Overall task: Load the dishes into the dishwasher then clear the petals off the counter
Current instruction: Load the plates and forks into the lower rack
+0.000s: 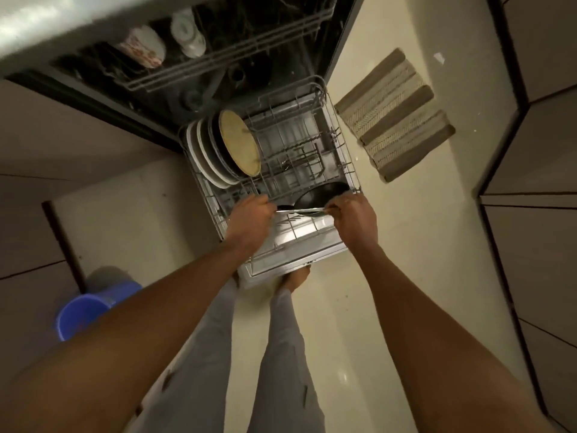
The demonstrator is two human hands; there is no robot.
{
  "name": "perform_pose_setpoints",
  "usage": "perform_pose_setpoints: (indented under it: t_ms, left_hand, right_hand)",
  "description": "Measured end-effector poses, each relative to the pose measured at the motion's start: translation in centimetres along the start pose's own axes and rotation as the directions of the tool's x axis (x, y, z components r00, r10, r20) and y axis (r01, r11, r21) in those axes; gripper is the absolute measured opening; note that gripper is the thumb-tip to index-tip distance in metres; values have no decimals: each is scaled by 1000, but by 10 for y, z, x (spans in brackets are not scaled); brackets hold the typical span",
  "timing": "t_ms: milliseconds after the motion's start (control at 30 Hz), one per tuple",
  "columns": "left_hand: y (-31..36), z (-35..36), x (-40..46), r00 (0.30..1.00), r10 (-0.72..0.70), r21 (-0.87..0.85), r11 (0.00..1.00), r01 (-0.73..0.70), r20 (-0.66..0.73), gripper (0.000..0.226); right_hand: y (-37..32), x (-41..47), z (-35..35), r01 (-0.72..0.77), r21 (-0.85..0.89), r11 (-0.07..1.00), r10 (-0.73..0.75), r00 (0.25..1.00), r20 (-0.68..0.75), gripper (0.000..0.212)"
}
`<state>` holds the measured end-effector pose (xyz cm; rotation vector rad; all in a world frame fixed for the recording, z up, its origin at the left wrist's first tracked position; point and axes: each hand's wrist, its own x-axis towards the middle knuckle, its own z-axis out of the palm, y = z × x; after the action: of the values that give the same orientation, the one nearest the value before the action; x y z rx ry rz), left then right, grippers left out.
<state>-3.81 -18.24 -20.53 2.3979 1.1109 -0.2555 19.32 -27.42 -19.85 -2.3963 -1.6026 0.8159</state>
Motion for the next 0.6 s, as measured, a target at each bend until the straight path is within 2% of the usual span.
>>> perform_pose_setpoints:
  t_ms: [133,200,267,333,433,600]
  left_hand:
    - [-23,53,48,1000,7,30,1000,-8,5,17]
    - [-34,80,72,999,13,38,999,-15,49,17]
    - [-46,104,95,1000,-12,29,1000,11,28,13]
    - [-57,128,116,1000,-16,6,1000,16,26,13]
    - [-70,161,142,999,21,65,998,-19,-29,13]
    - [-80,195,172,999,33,121,992,-28,-37,14]
  right_hand:
    - [32,60,42,76,-59,995,-75,997,20,10]
    - [50,86,64,133,-110,985,-125,989,74,16]
    - [66,111,83,202,-158,967,-183,975,126,21]
    - [84,135,101,270,-210,940,-250,961,117,20]
    - [105,167,127,375,-265,889,-361,927,99,12]
    - [117,209,155,410,-274,870,-405,911,75,13]
